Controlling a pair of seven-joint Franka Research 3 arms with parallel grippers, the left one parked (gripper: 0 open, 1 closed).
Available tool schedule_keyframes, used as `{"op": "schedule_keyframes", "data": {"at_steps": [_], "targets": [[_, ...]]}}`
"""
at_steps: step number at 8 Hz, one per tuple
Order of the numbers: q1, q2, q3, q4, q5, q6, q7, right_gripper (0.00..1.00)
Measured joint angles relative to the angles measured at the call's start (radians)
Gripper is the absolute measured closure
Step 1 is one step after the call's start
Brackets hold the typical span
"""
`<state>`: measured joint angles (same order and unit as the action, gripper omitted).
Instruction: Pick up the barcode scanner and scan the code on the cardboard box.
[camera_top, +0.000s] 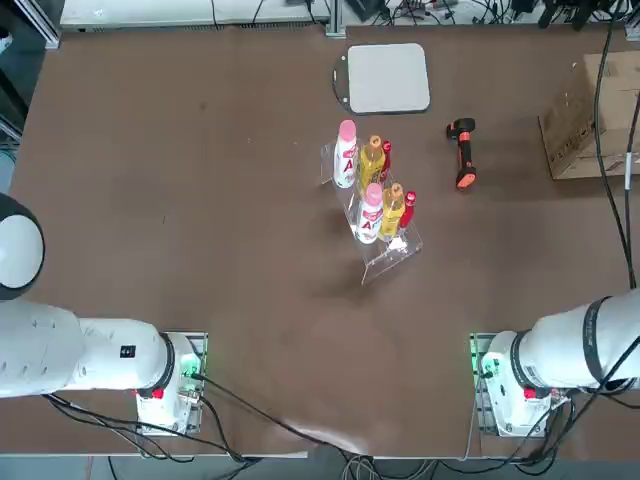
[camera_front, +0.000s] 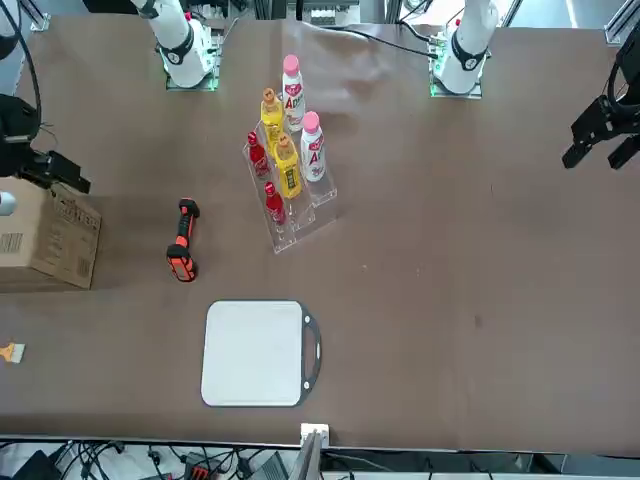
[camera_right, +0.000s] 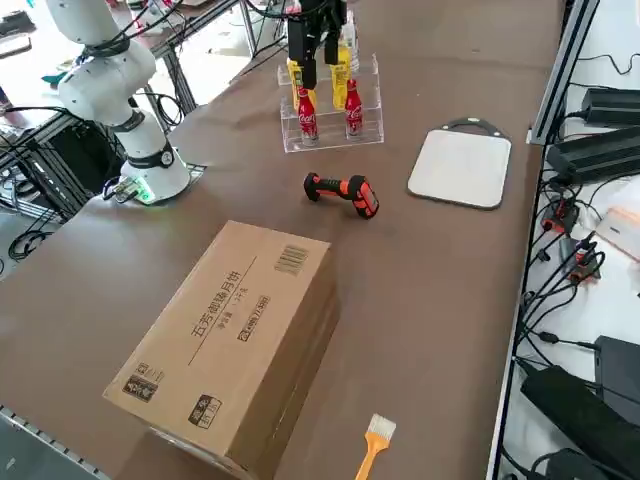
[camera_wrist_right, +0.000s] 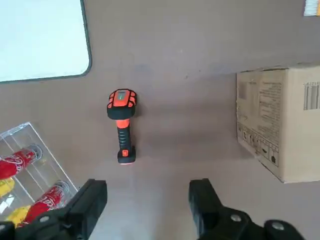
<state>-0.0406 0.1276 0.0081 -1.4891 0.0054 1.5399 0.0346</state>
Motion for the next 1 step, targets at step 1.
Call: {"op": "schedule_keyframes", "data": {"at_steps": [1], "targets": [[0.000,0.000,0.000,0.000,0.000,-0.001,-0.002,0.00]]}}
